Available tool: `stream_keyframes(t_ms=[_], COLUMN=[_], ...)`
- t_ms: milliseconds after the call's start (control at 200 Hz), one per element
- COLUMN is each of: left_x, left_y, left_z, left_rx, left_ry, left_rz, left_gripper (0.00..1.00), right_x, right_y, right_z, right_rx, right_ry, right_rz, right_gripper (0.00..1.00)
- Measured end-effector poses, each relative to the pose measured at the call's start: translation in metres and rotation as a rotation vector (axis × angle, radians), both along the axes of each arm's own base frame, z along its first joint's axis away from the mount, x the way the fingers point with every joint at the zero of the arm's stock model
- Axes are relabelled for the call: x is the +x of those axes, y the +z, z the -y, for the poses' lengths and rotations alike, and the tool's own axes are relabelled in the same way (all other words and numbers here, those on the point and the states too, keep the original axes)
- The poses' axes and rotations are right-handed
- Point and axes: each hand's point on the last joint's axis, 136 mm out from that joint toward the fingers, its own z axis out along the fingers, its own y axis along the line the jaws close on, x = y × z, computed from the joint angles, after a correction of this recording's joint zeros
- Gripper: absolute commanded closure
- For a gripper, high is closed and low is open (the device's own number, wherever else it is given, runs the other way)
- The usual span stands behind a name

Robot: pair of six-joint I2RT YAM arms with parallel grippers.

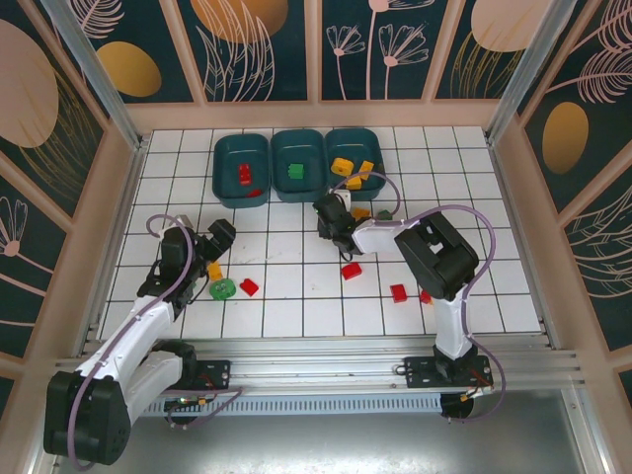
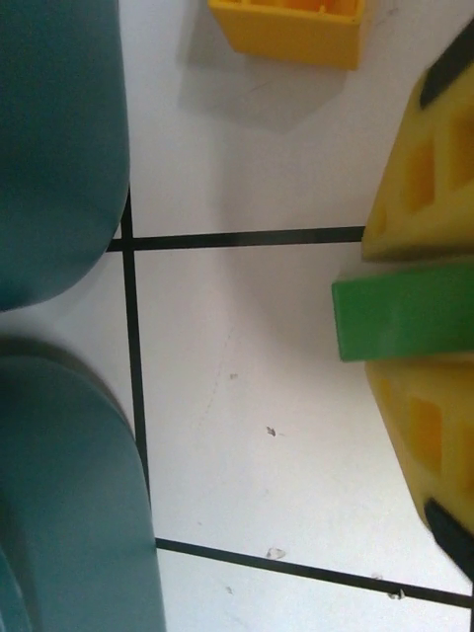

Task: Sort the legos into containers by color

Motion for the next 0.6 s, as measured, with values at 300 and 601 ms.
stream_keyframes(t_ms=[300,601], left_x=[0.001,0.000], left_y=[0.003,0.003], left_z=[-0.001,0.001], left_rx=[0.010,0.006], left_ry=[0.003,-0.011], left_rz=[0.009,0.001], left_gripper=[0.01,0.01], right_x=[-0.006,0.061], right_y=[0.037,0.155], right_z=[-0.018,-0.097], right_rx=[-0.006,0.136], right_ry=[0.077,0.188], right_rz=[0.068,0.298], right_gripper=[0.86,0.83])
